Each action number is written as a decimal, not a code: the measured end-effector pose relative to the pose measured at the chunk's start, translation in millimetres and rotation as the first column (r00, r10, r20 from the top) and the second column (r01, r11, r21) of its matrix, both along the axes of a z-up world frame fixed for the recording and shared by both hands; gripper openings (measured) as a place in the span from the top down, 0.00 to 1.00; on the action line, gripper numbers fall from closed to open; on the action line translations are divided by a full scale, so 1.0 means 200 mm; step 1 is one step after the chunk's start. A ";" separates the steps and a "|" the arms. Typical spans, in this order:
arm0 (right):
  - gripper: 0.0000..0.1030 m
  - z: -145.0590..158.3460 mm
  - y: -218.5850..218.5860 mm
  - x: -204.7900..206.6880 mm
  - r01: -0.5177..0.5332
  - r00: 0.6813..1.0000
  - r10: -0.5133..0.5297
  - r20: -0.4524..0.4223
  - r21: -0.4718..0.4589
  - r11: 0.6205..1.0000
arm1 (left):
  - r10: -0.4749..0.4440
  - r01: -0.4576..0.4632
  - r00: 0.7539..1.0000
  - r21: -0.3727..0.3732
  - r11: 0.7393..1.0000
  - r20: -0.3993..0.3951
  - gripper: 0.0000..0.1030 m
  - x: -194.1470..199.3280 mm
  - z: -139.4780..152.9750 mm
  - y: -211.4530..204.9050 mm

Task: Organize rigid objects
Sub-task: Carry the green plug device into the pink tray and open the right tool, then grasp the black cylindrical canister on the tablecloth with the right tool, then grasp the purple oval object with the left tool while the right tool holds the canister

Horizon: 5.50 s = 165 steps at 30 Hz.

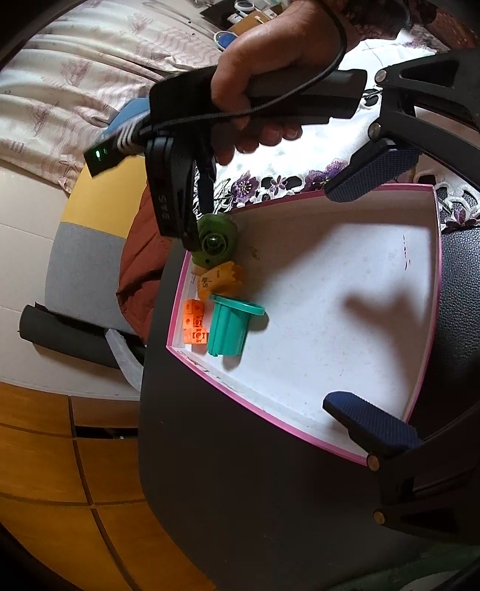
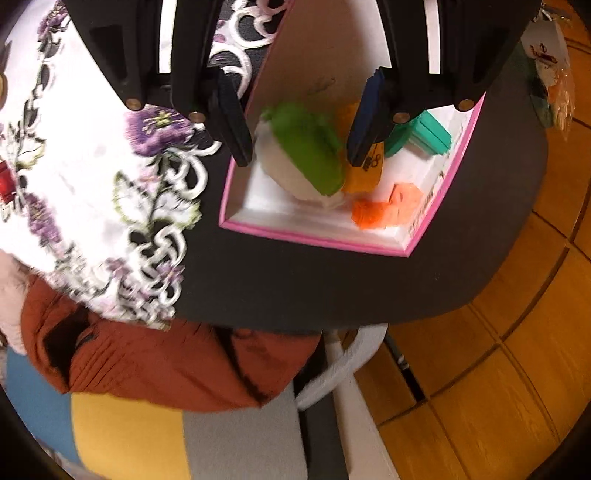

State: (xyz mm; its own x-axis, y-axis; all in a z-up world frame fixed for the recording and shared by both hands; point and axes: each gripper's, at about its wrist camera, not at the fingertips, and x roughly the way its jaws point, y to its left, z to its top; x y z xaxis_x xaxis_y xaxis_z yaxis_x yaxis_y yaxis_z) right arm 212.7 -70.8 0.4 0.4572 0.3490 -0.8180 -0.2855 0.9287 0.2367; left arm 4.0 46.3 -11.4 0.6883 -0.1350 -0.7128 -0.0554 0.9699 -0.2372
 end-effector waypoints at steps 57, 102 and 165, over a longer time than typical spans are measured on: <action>0.15 -0.01 -1.80 -0.57 0.417 0.908 -0.390 0.149 -0.262 0.870 | -0.393 0.394 0.919 0.052 0.917 -0.038 0.00 -0.10 0.05 -0.86; 0.33 -0.13 -2.23 -0.64 0.701 0.691 -0.722 -0.029 -0.220 0.679 | -0.523 0.539 0.842 0.212 0.815 -0.130 0.00 0.70 -0.05 -2.12; 0.39 -0.16 -2.19 -0.62 0.664 0.723 -0.690 -0.042 -0.235 0.710 | -0.547 0.566 0.824 0.234 0.790 -0.147 0.57 0.86 -0.17 -2.09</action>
State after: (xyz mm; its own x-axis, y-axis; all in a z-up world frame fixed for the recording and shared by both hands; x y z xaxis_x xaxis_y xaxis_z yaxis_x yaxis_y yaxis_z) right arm 88.9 -508.3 -30.6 0.4048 -0.1839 -0.8957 0.4557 0.8898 0.0233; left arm 176.2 -372.2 -44.4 0.4992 -0.2865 -0.8177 0.5065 0.8622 0.0071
